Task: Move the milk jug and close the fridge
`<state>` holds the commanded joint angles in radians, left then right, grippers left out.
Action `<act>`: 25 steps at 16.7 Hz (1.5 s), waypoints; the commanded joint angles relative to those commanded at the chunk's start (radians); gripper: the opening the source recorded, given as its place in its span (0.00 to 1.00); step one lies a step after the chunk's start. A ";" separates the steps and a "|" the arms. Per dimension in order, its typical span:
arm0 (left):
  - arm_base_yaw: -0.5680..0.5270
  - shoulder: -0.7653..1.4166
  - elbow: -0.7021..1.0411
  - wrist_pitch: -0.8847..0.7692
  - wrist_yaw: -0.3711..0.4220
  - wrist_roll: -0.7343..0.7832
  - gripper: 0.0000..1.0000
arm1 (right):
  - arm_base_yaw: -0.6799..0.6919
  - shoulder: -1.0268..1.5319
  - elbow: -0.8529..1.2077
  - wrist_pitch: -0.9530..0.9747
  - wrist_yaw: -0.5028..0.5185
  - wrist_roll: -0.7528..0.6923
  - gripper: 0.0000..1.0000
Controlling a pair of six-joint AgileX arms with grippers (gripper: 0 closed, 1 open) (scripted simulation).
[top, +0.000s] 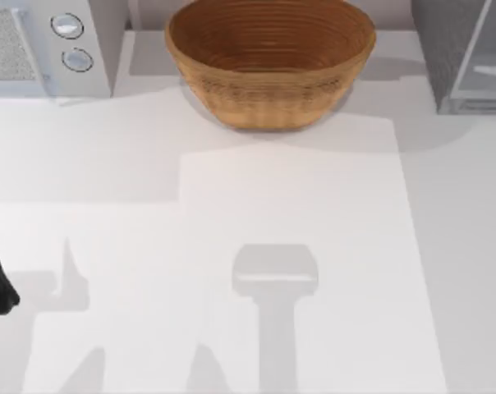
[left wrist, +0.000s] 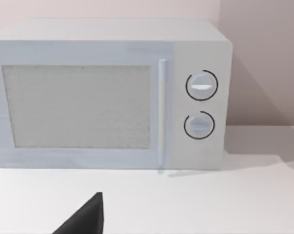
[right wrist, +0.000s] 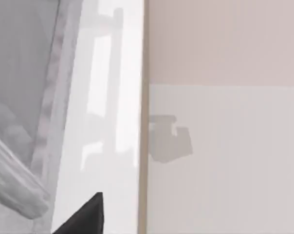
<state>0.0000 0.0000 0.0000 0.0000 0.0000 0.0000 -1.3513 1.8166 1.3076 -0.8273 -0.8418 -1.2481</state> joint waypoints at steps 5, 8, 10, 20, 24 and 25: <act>0.000 0.000 0.000 0.000 0.000 0.000 1.00 | 0.264 0.005 -0.011 0.353 0.069 0.432 1.00; 0.000 0.000 0.000 0.000 0.000 0.000 1.00 | 0.377 0.008 -0.017 0.498 0.099 0.584 1.00; 0.000 0.000 0.000 0.000 0.000 0.000 1.00 | 0.418 0.008 -0.020 0.546 0.110 0.633 1.00; 0.000 0.000 0.000 0.000 0.000 0.000 1.00 | 0.519 -0.029 -0.068 0.619 0.216 0.745 1.00; 0.000 0.000 0.000 0.000 0.000 0.000 1.00 | 0.759 -0.081 -0.131 0.700 0.406 0.889 1.00; 0.000 0.000 0.000 0.000 0.000 0.000 1.00 | 0.844 -0.085 -0.152 0.709 0.456 0.928 1.00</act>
<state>0.0000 0.0000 0.0000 0.0000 0.0000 0.0000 -0.5075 1.7313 1.1552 -0.1181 -0.3857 -0.3197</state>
